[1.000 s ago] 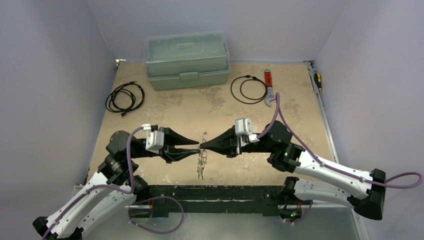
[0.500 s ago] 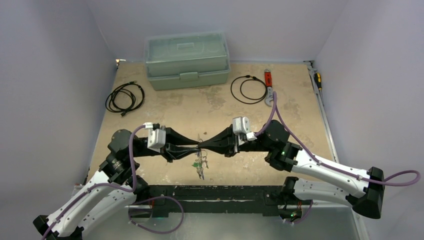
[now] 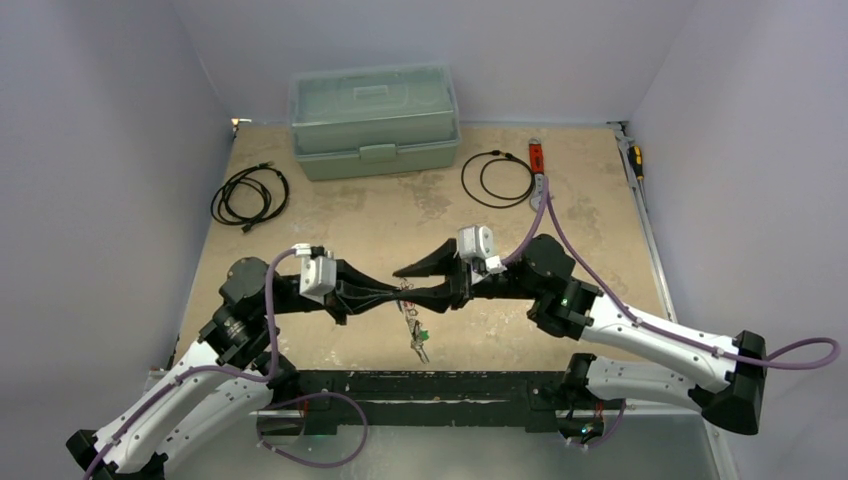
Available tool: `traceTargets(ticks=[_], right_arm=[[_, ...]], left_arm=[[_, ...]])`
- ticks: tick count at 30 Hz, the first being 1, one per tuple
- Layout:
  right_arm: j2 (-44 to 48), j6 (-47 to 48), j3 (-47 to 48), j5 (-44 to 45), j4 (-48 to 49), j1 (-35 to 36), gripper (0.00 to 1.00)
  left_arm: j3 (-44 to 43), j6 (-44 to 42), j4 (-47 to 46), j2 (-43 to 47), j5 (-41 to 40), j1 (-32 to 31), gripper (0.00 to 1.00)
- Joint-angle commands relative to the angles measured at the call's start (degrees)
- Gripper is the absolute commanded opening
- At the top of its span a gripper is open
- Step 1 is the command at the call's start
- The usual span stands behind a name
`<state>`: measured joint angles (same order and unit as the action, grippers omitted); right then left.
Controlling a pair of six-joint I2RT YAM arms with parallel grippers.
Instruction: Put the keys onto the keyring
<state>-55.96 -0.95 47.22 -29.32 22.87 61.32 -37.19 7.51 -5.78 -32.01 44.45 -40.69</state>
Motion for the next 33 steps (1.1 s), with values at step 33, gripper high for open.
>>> traceTargets(ticks=[33], right_arm=[[-15.2,19.1,35.7,8.6,-58.5,-0.1,0.32]], left_arm=[[-3.1,-4.8,7.6,-2.3,-4.5,-0.3,0.00]])
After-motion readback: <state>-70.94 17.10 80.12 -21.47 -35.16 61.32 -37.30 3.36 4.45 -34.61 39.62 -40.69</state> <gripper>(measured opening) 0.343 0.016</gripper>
